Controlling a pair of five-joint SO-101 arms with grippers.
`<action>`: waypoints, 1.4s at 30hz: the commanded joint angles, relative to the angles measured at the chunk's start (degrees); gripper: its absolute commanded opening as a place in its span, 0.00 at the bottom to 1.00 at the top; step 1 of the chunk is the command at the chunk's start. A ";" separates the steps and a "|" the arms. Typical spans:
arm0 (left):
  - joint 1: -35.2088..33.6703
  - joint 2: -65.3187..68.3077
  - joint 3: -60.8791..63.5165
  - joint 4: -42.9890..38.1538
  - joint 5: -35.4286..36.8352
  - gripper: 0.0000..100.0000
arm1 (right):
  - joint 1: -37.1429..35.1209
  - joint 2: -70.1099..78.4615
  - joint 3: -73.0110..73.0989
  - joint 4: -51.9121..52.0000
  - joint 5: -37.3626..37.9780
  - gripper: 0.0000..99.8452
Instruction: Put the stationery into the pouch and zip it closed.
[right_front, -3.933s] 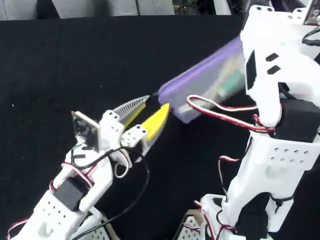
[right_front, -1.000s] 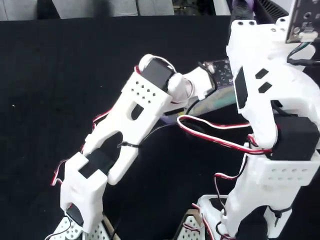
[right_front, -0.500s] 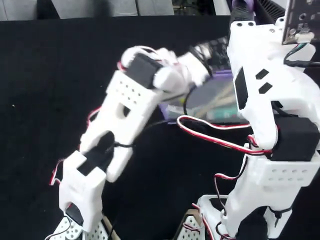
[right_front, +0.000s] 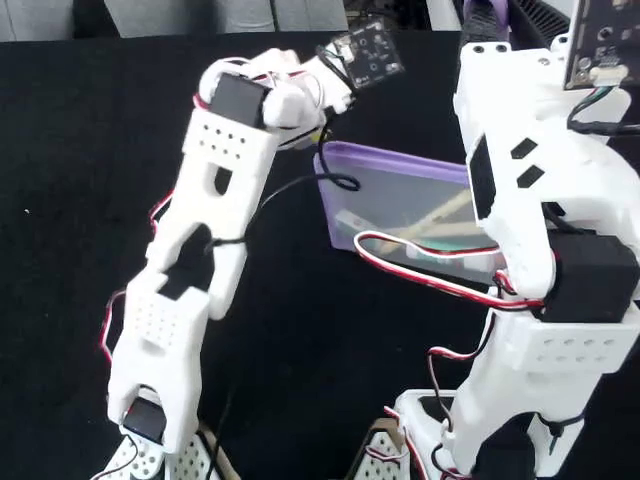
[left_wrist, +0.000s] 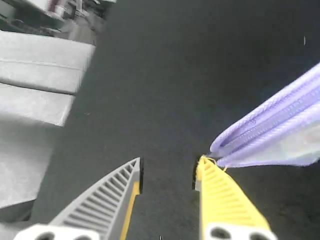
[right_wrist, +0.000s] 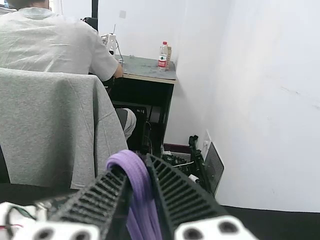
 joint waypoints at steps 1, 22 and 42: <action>1.10 3.08 -3.21 -1.85 -4.66 0.19 | -0.35 -1.98 -1.80 0.26 0.35 0.01; 6.02 3.43 0.04 -0.18 1.05 0.18 | -0.35 -1.98 -1.80 0.26 0.35 0.01; 8.13 -11.78 -2.86 13.54 8.00 0.18 | -0.35 -2.07 -1.80 0.26 0.35 0.01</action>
